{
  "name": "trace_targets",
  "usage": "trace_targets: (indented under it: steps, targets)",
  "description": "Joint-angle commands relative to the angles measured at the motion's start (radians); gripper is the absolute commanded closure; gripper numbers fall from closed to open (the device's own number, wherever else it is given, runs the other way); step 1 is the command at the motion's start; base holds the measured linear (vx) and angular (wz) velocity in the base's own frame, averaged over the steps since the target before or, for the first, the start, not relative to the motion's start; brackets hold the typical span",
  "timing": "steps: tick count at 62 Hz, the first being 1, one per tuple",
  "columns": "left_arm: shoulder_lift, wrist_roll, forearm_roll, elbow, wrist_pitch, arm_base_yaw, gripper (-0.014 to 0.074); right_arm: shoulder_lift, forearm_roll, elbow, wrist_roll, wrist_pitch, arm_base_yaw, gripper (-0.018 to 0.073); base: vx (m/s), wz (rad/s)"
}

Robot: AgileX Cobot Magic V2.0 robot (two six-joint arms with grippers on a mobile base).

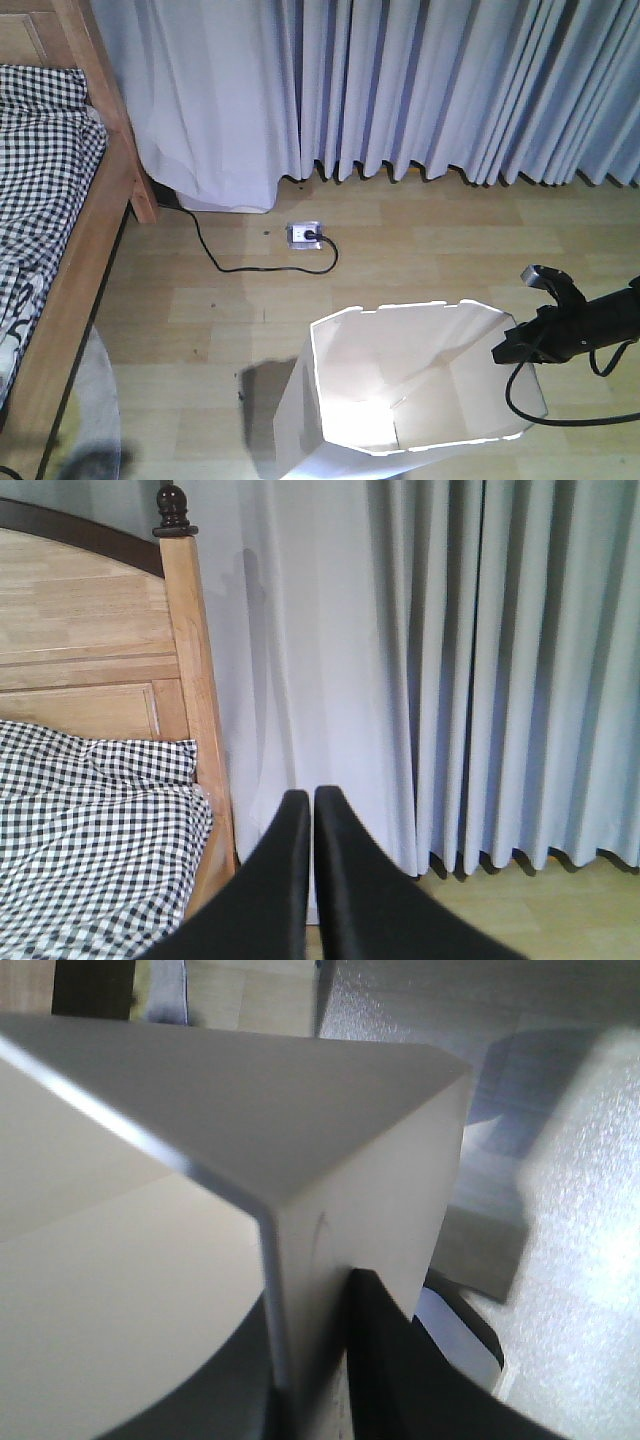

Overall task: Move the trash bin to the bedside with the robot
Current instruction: 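Drive closer to the bed head near the curtains, carrying the bin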

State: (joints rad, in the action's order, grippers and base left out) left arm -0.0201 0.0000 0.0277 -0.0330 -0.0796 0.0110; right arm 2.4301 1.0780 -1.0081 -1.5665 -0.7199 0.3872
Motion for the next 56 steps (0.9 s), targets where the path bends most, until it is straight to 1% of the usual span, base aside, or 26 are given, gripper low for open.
trace_targets:
  steps: [1,56]
  targets:
    - [-0.008,-0.014,-0.009,-0.012,0.074,-0.006,0.0603,-0.073,0.053,-0.005,0.015,-0.245,0.001,0.0563,0.19,0.06]
    - [-0.008,-0.014,-0.009,-0.012,0.074,-0.006,0.0603,-0.073,0.053,-0.005,0.015,-0.245,0.001,0.0563,0.19,0.06]
